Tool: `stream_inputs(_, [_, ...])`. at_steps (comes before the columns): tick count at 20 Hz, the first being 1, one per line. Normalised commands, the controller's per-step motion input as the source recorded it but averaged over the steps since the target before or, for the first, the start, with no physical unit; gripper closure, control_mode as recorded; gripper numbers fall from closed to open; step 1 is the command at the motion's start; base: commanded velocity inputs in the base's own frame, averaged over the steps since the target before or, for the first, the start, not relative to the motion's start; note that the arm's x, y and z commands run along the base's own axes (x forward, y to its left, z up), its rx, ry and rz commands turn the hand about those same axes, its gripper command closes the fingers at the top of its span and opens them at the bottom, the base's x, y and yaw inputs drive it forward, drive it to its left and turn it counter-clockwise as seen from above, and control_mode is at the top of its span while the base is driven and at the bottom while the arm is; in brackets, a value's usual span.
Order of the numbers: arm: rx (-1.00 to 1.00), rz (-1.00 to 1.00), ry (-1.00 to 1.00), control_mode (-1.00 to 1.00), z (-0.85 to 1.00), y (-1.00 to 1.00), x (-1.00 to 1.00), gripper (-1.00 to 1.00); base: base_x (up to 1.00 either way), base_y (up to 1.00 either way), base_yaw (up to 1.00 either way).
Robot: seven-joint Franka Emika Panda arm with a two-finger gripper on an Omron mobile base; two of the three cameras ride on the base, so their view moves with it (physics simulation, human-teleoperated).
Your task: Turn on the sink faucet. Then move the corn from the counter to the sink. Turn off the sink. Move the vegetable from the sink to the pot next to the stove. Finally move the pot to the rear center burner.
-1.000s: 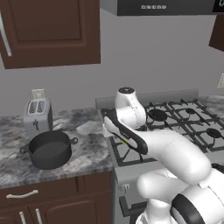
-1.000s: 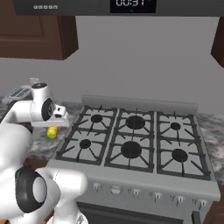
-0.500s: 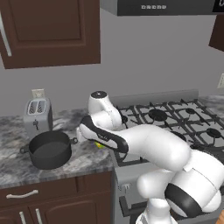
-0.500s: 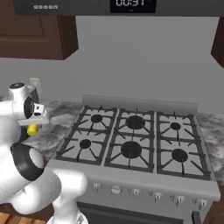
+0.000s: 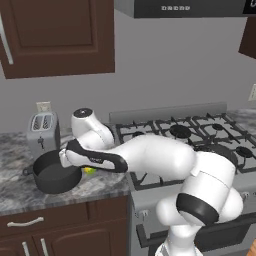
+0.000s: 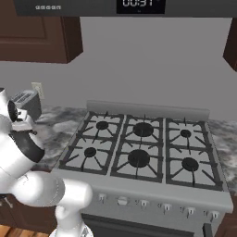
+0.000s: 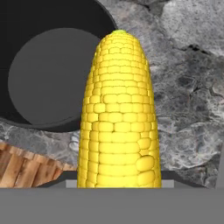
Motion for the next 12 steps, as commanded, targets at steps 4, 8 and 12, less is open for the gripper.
stream_inputs(4, [0.0, 0.03, 0.05, -1.0, 0.0, 0.32, 0.02, 1.0, 0.0, 0.0, 0.0])
stream_inputs(8, [0.0, 0.02, 0.04, -1.0, 0.0, 0.21, 0.18, 1.0, 0.0, 0.0, 0.0])
stream_inputs(12, [0.0, 0.0, 0.0, -1.0, -0.03, 0.26, 0.2, 1.0, 0.0, 0.0, 0.0])
